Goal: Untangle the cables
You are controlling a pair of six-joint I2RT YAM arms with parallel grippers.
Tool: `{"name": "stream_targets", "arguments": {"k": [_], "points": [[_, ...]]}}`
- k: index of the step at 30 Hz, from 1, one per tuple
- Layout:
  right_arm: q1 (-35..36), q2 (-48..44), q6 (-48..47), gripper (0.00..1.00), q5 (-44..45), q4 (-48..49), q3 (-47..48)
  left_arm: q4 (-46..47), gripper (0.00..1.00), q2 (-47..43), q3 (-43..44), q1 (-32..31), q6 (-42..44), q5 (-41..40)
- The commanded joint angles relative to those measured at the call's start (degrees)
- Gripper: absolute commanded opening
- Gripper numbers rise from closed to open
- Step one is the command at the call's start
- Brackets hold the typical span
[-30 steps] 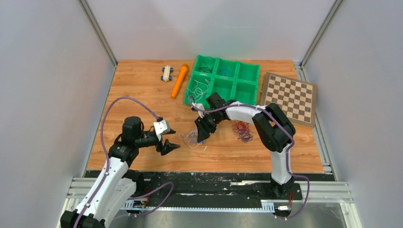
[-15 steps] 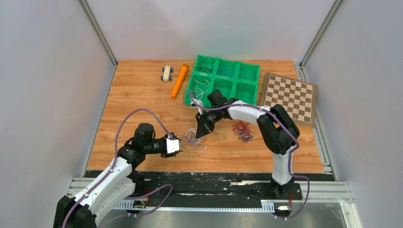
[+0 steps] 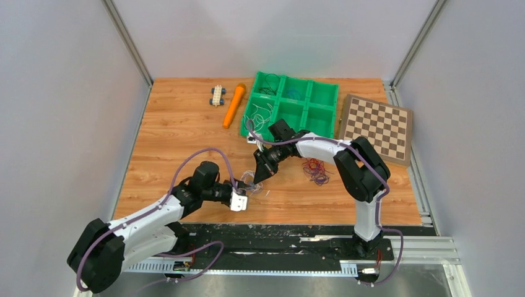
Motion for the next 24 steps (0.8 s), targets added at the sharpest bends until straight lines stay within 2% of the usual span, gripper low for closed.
{"name": "stream_targets", "arguments": {"k": [1,8,12,15,17,18,20,21,24], "points": [[0.2,-1.7,1.0,0.00,-3.5,2.5,0.1,4.6,0.54,4.0,2.0,-1.6,5.5,-2.1],[0.4,-1.4,1.4,0.00,-4.2,2.6,0.0,8.9,0.50,7.4,2.9,-1.8,5.3,-3.9],[0.4,-1.2,1.6,0.00,-4.1,2.6,0.0,9.5,0.29,7.9,4.4,-2.1,2.3,-3.6],[-0.3,-1.9,0.8,0.00,-2.6,2.5,-0.1,2.9,0.22,5.4,5.3,-2.0,1.3,-1.6],[-1.3,-3.0,0.0,0.00,-1.8,2.3,-0.1,-2.6,0.14,0.2,5.2,-1.8,-0.8,0.1],[-2.0,-3.4,-0.3,0.00,-1.7,2.4,-0.1,-4.4,0.06,-1.3,5.3,-1.1,-2.1,1.3],[-3.3,-4.3,-0.7,0.00,-1.7,2.2,-0.1,-10.8,0.00,-4.9,6.0,0.8,-5.1,3.8],[-3.9,-4.6,-0.9,0.00,-1.8,2.1,-0.2,-15.5,0.00,-6.8,6.3,1.2,-5.5,4.3],[-4.3,-4.9,-1.8,0.00,-1.9,1.4,-0.4,-20.7,0.00,-10.4,6.1,3.5,-6.9,3.4]]}}
